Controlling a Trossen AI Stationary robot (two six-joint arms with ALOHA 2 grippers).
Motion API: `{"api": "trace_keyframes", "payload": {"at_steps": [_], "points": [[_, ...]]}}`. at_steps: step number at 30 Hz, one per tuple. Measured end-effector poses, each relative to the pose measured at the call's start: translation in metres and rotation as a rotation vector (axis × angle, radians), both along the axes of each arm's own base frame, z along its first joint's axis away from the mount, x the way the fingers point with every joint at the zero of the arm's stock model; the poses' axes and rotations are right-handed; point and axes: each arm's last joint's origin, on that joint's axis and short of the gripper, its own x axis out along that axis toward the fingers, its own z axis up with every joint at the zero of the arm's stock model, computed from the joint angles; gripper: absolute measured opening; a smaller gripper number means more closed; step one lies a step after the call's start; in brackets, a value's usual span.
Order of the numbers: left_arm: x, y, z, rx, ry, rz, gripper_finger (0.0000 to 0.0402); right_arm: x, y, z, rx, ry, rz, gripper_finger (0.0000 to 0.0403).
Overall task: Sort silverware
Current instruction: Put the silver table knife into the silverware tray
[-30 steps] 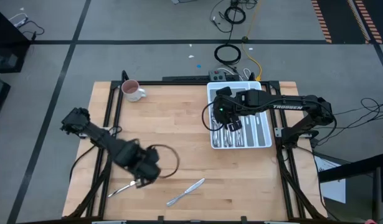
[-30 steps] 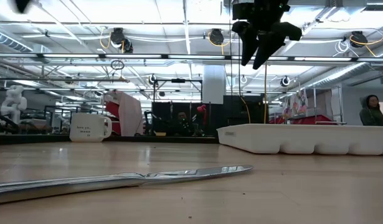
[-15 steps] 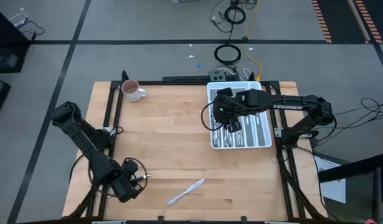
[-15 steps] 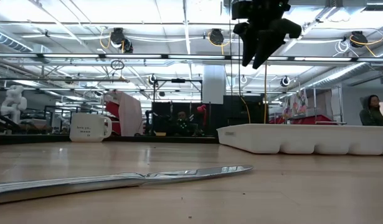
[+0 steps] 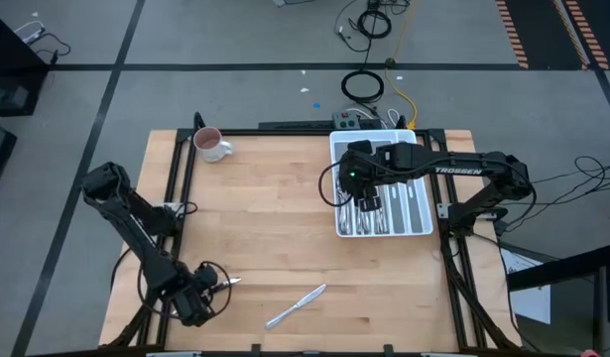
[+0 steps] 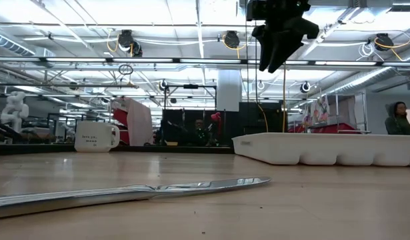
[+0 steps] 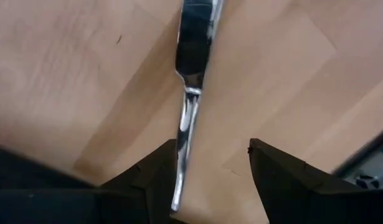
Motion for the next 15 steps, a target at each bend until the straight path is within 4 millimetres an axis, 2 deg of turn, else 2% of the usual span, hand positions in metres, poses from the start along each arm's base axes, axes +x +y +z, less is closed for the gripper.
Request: {"api": "trace_keyframes", "payload": {"at_steps": [10, 15], "points": [[-0.008, 0.012, -0.03, -0.001, -0.016, -0.062, 0.0201, 0.0, 0.001, 0.0, 0.078, -0.031, -0.056, 0.0216], [-0.008, 0.013, -0.036, -0.034, -0.044, -0.066, 0.0201, 0.0, 0.001, 0.0, 0.089, -0.041, -0.086, 0.0216]]}}
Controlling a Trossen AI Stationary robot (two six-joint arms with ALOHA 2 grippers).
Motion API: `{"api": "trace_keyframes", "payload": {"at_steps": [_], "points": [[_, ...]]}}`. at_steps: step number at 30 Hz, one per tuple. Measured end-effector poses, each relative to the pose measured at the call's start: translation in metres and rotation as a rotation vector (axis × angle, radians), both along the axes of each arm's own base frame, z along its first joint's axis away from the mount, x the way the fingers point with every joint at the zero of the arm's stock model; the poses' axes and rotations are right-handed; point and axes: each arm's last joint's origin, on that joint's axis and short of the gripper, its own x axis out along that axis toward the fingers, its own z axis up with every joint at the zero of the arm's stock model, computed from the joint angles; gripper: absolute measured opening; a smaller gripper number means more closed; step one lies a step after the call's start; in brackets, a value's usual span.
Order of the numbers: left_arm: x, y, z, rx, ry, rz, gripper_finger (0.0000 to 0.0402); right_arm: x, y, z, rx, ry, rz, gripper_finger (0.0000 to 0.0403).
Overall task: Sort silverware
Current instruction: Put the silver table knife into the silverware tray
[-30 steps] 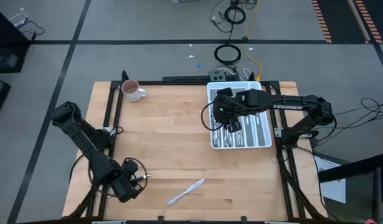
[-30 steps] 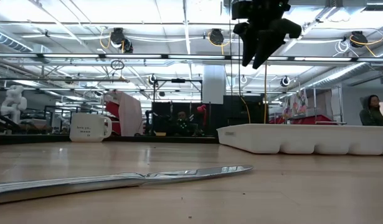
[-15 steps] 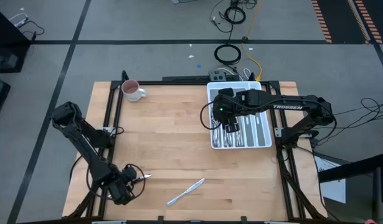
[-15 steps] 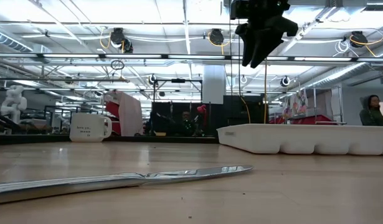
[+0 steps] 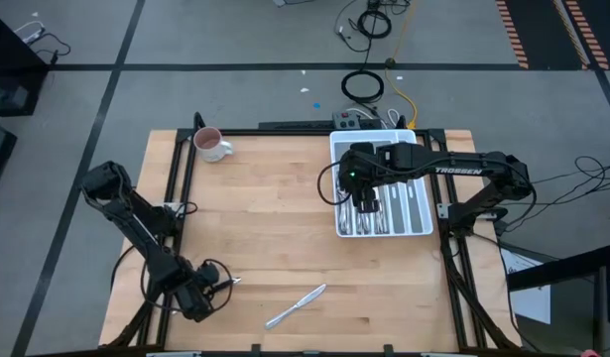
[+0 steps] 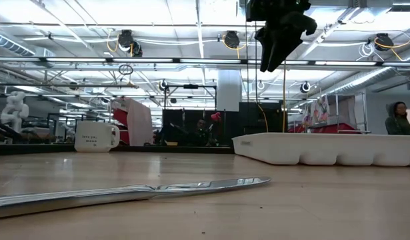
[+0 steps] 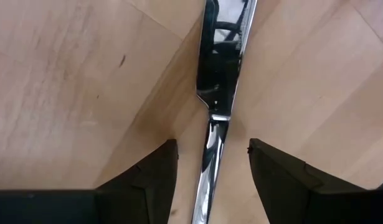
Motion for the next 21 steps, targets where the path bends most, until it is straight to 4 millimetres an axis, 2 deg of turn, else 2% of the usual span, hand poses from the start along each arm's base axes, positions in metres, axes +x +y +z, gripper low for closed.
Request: {"api": "trace_keyframes", "payload": {"at_steps": [11, 15, 21], "points": [[0.003, 0.004, -0.018, 0.017, 0.013, -0.057, 0.0197, 0.0, 0.0, 0.0, -0.003, 0.001, -0.003, 0.0216], [0.006, 0.008, -0.019, 0.037, 0.029, -0.042, 0.0173, 0.0, 0.0, 0.0, -0.004, 0.0, -0.003, 0.0216], [0.007, 0.011, -0.02, 0.044, 0.031, -0.109, 0.0128, 0.0, 0.0, 0.0, -0.005, 0.001, -0.001, 0.0216]]}}
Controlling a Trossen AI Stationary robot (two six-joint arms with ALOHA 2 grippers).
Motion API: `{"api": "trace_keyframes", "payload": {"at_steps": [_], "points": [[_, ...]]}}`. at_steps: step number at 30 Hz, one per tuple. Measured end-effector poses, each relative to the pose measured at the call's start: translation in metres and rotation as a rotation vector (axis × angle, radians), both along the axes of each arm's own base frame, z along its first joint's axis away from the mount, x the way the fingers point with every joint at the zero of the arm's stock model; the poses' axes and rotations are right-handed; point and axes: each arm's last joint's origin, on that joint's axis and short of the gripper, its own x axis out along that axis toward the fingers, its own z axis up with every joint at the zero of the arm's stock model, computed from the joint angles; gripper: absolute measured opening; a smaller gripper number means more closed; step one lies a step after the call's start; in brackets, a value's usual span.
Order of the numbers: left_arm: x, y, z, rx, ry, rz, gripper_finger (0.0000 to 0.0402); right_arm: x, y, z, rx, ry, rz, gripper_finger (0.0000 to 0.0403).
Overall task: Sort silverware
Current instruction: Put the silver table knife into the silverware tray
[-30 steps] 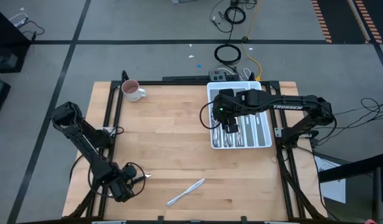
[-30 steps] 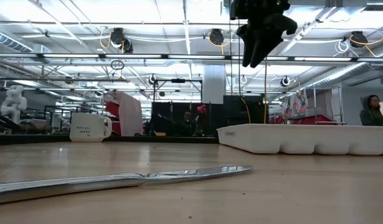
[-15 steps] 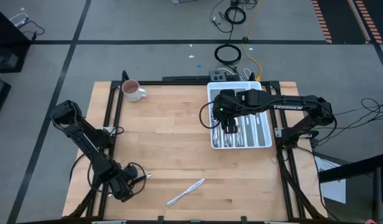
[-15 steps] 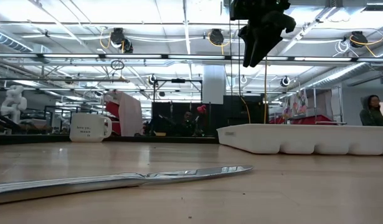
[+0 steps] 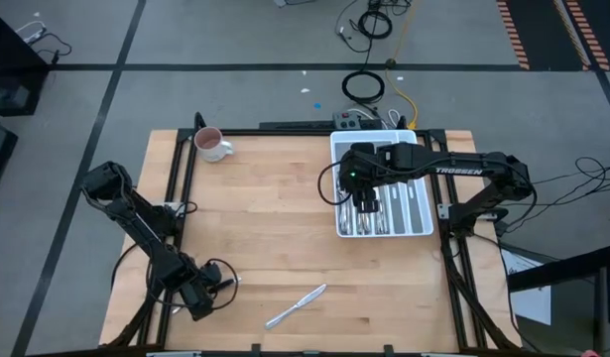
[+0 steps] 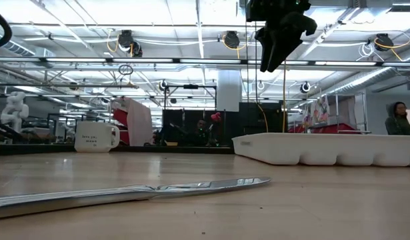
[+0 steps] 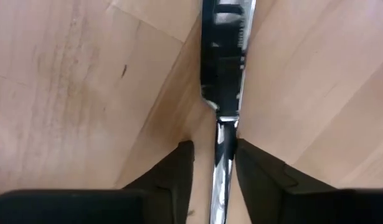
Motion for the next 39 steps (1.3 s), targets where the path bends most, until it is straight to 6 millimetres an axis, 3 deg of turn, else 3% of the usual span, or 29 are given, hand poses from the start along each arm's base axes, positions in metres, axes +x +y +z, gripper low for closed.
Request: {"api": "trace_keyframes", "payload": {"at_steps": [5, 10, 13, 25, 31, 39], "points": [[-0.001, 0.001, 0.0, 0.014, 0.01, -0.001, 0.0088, 0.0, 0.0, 0.0, 0.001, 0.0, -0.001, 0.0216], [-0.001, 0.002, 0.0, 0.017, 0.012, -0.005, 0.0019, 0.0, 0.0, 0.0, 0.0, 0.001, 0.0, 0.0216], [0.002, -0.001, -0.002, 0.006, -0.019, 0.003, 0.0005, 0.0, 0.0, 0.0, 0.0, 0.001, 0.0, 0.0216], [0.013, 0.004, 0.007, 0.05, 0.057, 0.067, 0.0001, 0.0, 0.0, 0.0, 0.0, 0.0, 0.0, 0.0216], [0.02, 0.011, 0.032, 0.307, 0.062, 0.089, 0.0, 0.001, 0.0, 0.0, -0.002, -0.01, 0.0, 0.0216], [0.038, 0.013, 0.039, 0.232, 0.019, 0.139, 0.0, 0.004, 0.0, 0.002, -0.005, -0.042, 0.0, 0.0216]]}}
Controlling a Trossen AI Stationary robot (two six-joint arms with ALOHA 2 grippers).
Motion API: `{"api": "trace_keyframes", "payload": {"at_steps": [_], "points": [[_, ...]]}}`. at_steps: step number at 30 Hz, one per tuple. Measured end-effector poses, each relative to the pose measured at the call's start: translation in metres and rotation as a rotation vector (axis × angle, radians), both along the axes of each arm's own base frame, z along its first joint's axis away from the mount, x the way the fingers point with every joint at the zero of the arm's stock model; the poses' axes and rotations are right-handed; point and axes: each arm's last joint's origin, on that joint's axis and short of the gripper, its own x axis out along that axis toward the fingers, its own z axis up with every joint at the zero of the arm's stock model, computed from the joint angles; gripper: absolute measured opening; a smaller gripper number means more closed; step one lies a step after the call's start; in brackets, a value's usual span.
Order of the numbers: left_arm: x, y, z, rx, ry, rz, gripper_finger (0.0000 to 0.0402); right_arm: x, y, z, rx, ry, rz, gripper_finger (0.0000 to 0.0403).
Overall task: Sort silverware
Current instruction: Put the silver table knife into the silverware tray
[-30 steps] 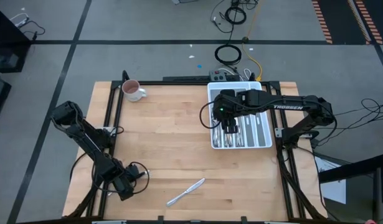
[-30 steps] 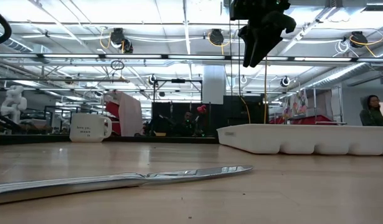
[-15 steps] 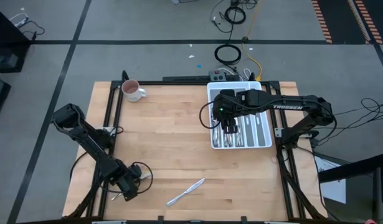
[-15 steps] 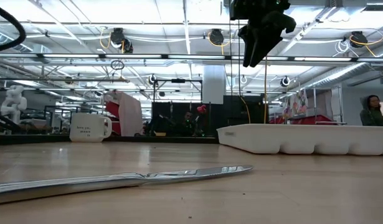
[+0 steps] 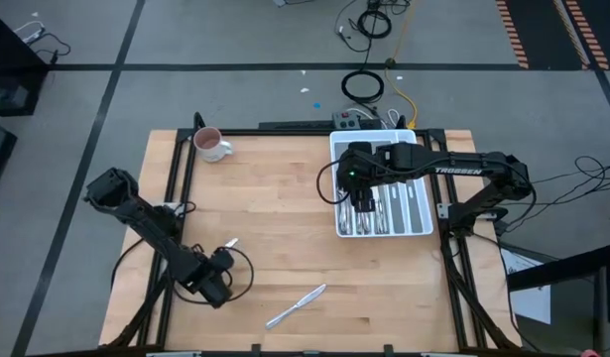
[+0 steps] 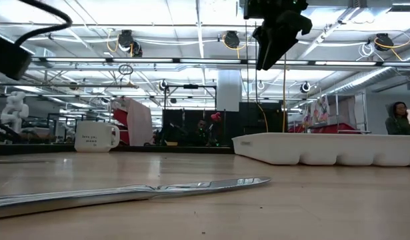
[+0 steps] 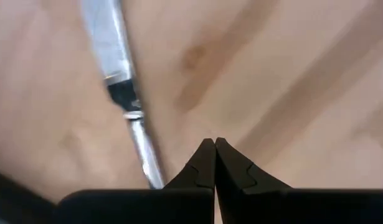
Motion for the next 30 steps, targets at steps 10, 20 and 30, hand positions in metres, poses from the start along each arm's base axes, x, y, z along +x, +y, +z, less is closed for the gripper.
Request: {"api": "trace_keyframes", "payload": {"at_steps": [10, 20, 30], "points": [[0.01, 0.027, 0.002, 0.038, 0.101, 0.107, 0.0091, 0.0, 0.001, 0.0, 0.027, -0.005, 0.019, 0.0216], [0.005, 0.031, -0.01, 0.018, 0.106, 0.062, 0.0217, 0.0, 0.0, 0.0, 0.018, 0.001, 0.038, 0.0216], [-0.009, 0.025, -0.03, -0.01, 0.049, 0.002, 0.0221, 0.001, 0.0, 0.0, 0.019, -0.001, 0.036, 0.0216]]}}
